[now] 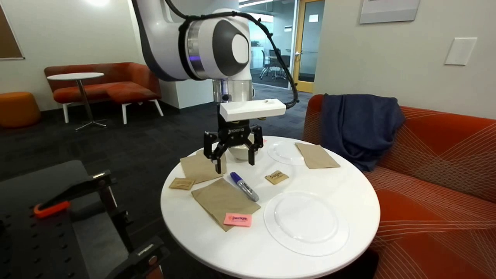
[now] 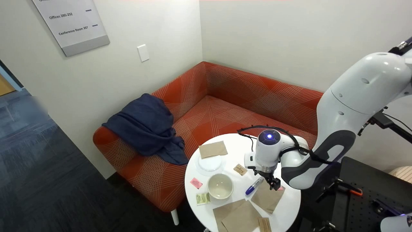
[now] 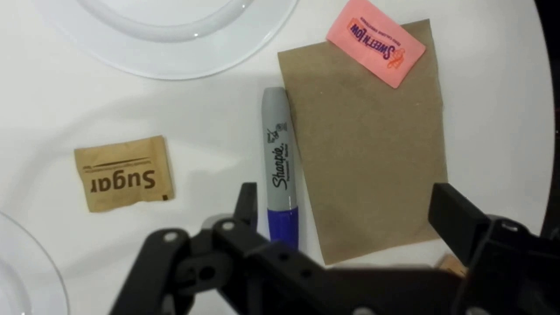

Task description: Pick up the marker and put it in the bowl

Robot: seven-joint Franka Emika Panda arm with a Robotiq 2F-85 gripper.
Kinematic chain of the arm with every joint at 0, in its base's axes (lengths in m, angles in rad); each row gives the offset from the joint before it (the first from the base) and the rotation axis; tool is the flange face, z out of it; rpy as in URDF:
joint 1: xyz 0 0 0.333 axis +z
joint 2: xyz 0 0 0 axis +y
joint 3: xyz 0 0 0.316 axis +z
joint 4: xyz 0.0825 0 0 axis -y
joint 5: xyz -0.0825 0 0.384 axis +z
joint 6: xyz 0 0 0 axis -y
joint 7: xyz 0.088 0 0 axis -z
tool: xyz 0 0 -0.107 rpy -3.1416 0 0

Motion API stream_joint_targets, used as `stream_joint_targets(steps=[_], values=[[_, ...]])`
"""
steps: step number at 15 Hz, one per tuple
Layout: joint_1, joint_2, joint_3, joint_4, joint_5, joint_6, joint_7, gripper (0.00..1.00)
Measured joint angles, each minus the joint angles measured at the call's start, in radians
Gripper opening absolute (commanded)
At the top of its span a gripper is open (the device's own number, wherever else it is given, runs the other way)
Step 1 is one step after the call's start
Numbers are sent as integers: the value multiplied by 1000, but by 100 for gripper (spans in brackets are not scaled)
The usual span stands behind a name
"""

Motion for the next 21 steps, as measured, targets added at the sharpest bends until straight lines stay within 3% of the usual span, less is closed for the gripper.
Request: stream_joint_targets(steps=[8, 13, 14, 15, 16, 21], values=[[6, 127, 0, 104, -53, 0, -6, 100], [6, 185, 4, 155, -53, 0, -25, 75], [6, 193, 5, 162, -53, 0, -27, 74], [6, 200, 6, 169, -53, 0, -29, 67], [6, 205, 6, 175, -53, 0, -36, 49], [4, 221, 8, 196, -53, 0, -43, 10]])
